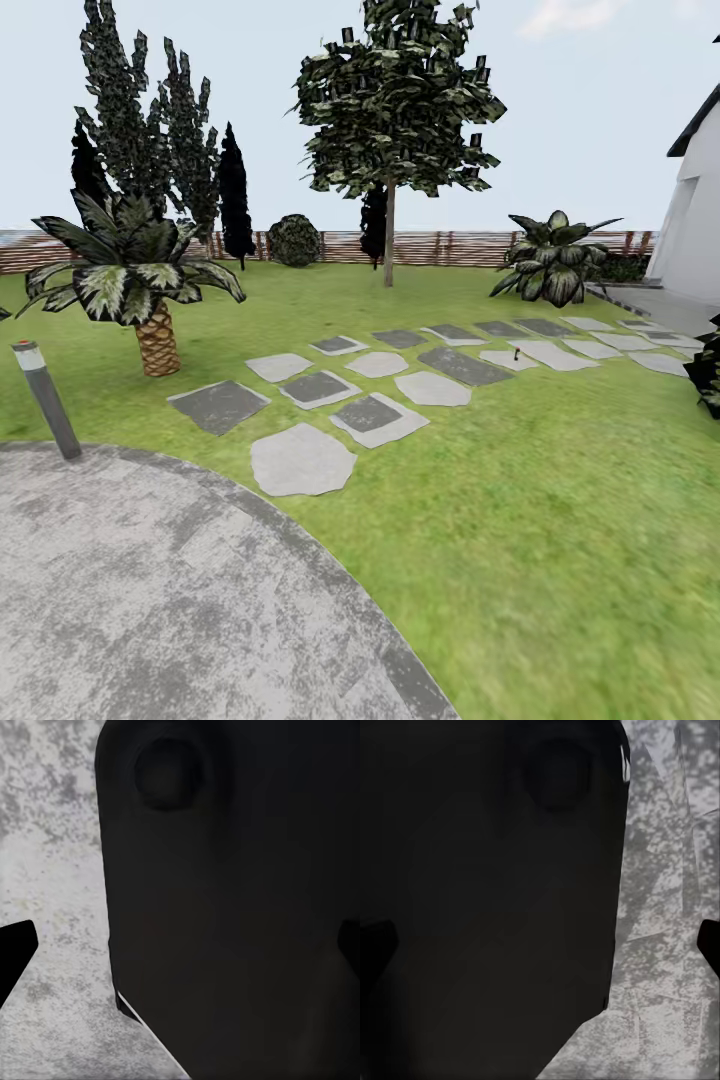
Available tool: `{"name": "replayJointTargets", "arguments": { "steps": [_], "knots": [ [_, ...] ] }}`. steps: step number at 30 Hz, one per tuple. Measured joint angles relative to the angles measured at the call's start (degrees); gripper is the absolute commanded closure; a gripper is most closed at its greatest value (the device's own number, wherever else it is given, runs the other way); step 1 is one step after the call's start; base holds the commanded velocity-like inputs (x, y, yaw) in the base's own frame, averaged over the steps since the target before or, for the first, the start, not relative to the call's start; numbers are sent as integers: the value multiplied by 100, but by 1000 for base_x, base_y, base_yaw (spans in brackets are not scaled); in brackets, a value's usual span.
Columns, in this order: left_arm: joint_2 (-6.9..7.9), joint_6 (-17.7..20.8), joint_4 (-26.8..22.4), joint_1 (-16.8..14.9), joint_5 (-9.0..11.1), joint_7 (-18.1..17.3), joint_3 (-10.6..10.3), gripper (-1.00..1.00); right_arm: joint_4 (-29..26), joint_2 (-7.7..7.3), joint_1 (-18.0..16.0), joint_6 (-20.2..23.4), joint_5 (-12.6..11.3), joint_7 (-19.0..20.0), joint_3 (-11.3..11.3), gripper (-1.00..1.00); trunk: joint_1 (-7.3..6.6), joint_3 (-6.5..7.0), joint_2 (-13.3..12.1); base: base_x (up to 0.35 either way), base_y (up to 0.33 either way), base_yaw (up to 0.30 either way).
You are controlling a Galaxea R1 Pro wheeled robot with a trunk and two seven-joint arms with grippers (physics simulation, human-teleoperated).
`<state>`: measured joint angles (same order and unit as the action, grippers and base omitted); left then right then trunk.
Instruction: In the garden, pick up the pesticide atomizer on the floor and spray pesticide onto both trees until each tree trunk is fully covered.
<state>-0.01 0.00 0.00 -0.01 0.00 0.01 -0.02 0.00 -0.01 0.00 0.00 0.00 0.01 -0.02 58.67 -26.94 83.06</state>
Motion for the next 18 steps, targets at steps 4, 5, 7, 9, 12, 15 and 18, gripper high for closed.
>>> {"name": "replayJointTargets", "arguments": {
  "steps": [4, 5, 7, 9, 12, 15, 18],
  "knots": [
    [-23, -21, -39, 1, 8, -38, 9, -100, -97, 97, -39, -33, 1, -23, 10, -100, 6, 1, 2, 0, 0, 0],
    [-25, -15, -27, 1, 9, -42, 10, -100, -123, 129, -42, -39, 1, -25, 11, -100, 6, 1, 2, 0, 0, 0],
    [-24, -11, -21, 1, 9, -44, 13, -100, -153, 164, -43, -48, 0, -27, 9, -100, 6, 1, 2, 0, 0, 0],
    [-18, -14, -18, 1, 14, -44, 14, -100, -162, 172, -45, -51, 0, -27, -2, -100, 6, 1, 2, 0, 0, 0],
    [-8, -21, -26, -1, 17, -45, -5, -100, -175, 166, -44, -75, 0, -27, -6, -100, 6, 1, 2, 87, 0, 0],
    [0, -33, -70, -16, 11, -45, -13, -100, -239, 137, -44, -171, 2, -32, -2, -100, 6, 1, 2, 267, 0, 0],
    [17, -18, -167, -22, 9, -45, -15, -100, -270, 112, -44, -268, 7, -35, 1, -100, 6, 1, 2, 319, 0, 0]
  ]
}}
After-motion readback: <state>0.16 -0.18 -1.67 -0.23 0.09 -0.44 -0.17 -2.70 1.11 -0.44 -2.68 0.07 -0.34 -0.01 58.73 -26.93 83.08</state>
